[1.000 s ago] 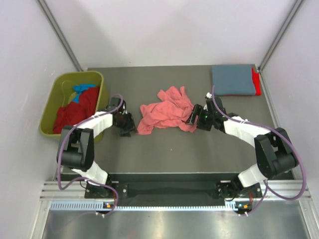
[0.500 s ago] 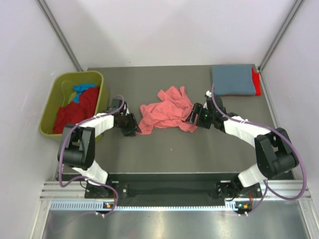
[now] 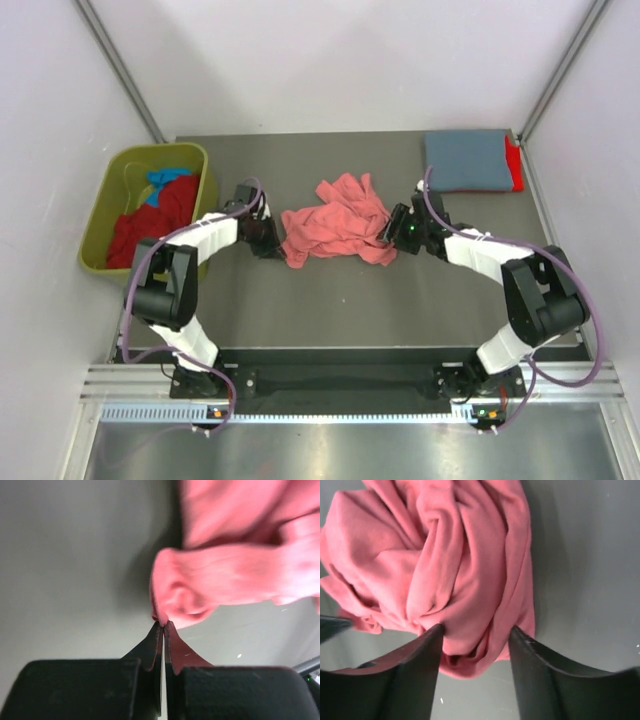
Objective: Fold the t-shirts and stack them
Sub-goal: Flatten the tshirt out
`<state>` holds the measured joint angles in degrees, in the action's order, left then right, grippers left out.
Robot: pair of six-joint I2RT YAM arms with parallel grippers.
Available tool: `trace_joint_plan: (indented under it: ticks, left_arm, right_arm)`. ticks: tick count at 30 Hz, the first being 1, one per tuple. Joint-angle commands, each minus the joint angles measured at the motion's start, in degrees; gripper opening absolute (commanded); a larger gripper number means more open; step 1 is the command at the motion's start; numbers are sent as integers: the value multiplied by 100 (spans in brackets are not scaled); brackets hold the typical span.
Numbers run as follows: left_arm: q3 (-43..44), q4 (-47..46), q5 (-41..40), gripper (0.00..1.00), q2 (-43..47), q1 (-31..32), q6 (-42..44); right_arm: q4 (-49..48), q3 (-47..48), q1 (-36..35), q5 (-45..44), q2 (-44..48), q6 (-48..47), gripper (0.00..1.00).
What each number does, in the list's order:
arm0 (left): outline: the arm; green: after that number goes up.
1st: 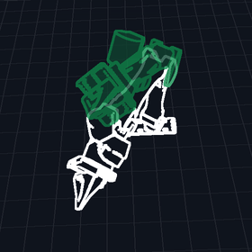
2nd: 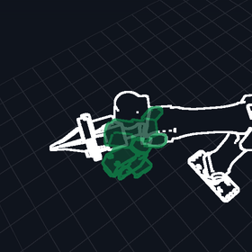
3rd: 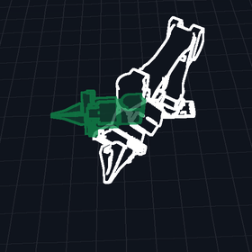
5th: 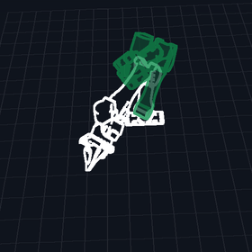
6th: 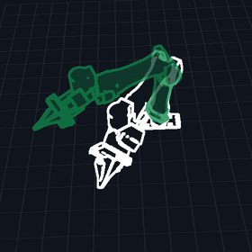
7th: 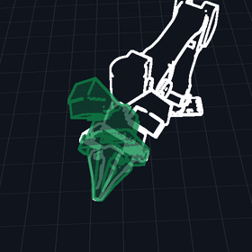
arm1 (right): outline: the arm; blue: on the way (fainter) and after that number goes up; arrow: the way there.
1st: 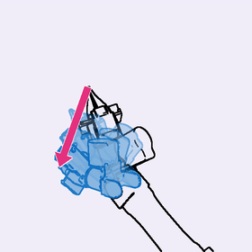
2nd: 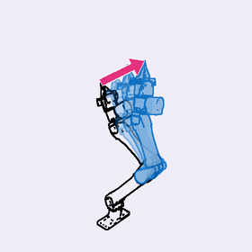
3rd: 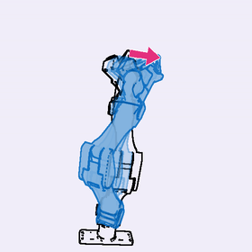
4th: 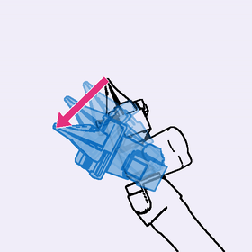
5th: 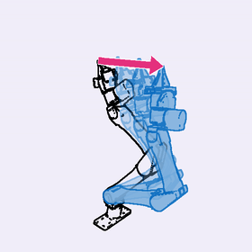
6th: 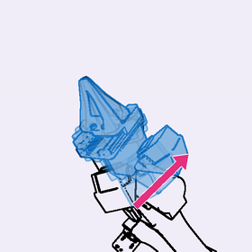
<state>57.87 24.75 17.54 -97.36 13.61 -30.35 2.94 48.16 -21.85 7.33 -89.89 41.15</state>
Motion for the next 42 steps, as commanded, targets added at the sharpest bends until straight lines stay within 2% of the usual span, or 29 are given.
trace_joint_plan:
  ticks: [1,2,4,5,7,8,10,11,14,15,19,21,22,23,25,26,28,29,31,33,36,38,42]
  left_arm:
    - [891,503,-434,0,332,46,335]
    - [1389,643,-688,0,341,46,406]
    - [2006,1091,-979,0,271,46,643]
    - [2766,1258,-1102,0,209,54,705]
    - [3683,1830,-1594,0,-36,46,881]
    - [4645,2005,-1700,0,-124,37,942]
    - [5573,2428,-2078,0,-335,46,1074]
    - [6369,2551,-2114,0,-380,37,1118]
    - [7236,2728,-2071,0,-363,37,1198]
    - [7256,2702,-1966,0,-302,37,1224]
    - [6415,2351,-1264,0,644,37,1242]
    - [5379,2087,-1061,0,1112,46,1242]
    - [4958,2008,-929,0,1627,46,1146]
    - [3944,1755,-632,0,1920,46,1093]
    - [2780,1429,-261,0,2848,46,812]
    - [1747,1314,-42,0,3115,54,698]
    - [888,1128,74,0,3764,54,416]
    - [310,1120,83,0,3908,54,390]
    - [-229,1146,-5,0,4189,54,354]
    - [-407,1146,108,0,4287,54,337]
    - [-574,1163,171,0,4558,54,214]
    - [-732,1032,188,0,4726,55,135]
    - [-1101,777,197,0,5148,54,-102]
  right_arm:
    - [-250,308,58,-311,-99,87,48]
    - [-250,377,84,-398,-125,69,31]
    - [-137,562,197,-688,-134,-62,11]
    - [134,911,259,-707,-117,-124,0]
    - [548,1386,487,-979,-56,-281,0]
    - [933,1928,549,-1032,75,-352,0]
    - [1251,2467,698,-1234,234,-641,0]
    - [1444,2957,760,-1243,374,-730,0]
    - [2209,3532,1111,-1243,672,-810,0]
    - [2437,3525,1182,-1243,805,-845,0]
    - [2764,2859,1577,-1190,1648,-915,0]
    - [2800,2007,1718,-938,2237,-784,1]
    - [2782,1665,1901,-753,2430,-601,1]
    - [2765,991,1929,-385,2797,-529,4]
    - [2782,337,1939,-285,3160,-380,12]
    - [2861,-205,1930,-294,3510,-318,14]
    - [2923,-596,1947,-364,3950,-213,15]
    - [2940,-806,1939,-416,4048,-186,21]
    - [2940,-817,1947,-583,4085,-151,31]
    - [2879,-677,1939,-654,3901,-186,37]
    - [2669,-326,1904,-707,3312,-204,41]
    - [2624,-81,1825,-961,2821,-37,45]
    - [2404,526,1499,-1549,1784,130,48]
